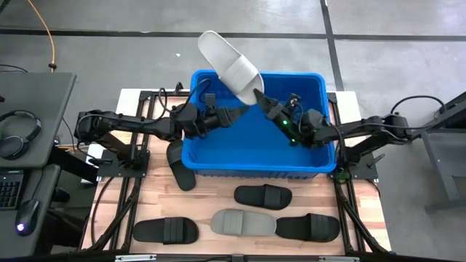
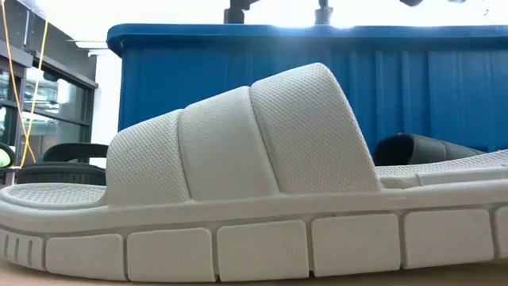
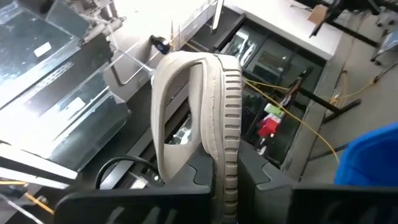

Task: Pick and place slides into bin
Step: Put the gray slide into the blue bin

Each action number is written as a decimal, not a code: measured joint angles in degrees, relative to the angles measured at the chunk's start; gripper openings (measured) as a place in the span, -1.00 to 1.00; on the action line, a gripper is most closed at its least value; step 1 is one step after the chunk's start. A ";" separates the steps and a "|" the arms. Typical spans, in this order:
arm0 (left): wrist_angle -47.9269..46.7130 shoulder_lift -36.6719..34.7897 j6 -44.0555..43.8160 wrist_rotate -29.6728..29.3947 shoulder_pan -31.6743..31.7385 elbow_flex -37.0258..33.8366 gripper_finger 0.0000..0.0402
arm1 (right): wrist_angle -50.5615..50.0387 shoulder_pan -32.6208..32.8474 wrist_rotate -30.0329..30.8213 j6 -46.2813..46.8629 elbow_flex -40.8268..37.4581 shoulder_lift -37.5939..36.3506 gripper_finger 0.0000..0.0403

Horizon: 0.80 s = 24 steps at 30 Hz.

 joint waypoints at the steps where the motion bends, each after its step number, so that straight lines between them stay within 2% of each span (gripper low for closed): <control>1: 0.06 -0.20 -0.02 -0.13 0.00 0.00 0.03 | -0.12 0.00 -0.15 -0.02 0.53 0.47 -0.99; 7: 0.02 -0.35 0.36 -0.67 0.00 0.00 0.03 | -0.63 0.33 0.26 0.14 0.14 0.42 -1.00; 15: -0.17 -0.35 0.57 -0.60 0.04 0.00 -0.02 | -0.32 4.54 4.99 0.29 -2.08 -1.21 -1.00; 17: -0.40 -0.35 0.35 -0.57 0.04 0.00 -0.09 | -0.27 5.33 5.12 1.18 -2.08 -1.21 -1.00; 20: -0.64 -0.35 -0.36 -0.56 0.04 0.00 -0.25 | 1.31 6.58 6.36 -2.18 -2.10 -1.21 -1.00; 24: -0.43 -0.49 -0.39 0.31 -0.01 0.04 -0.63 | 1.39 6.85 5.68 -1.56 -2.12 -1.21 -1.00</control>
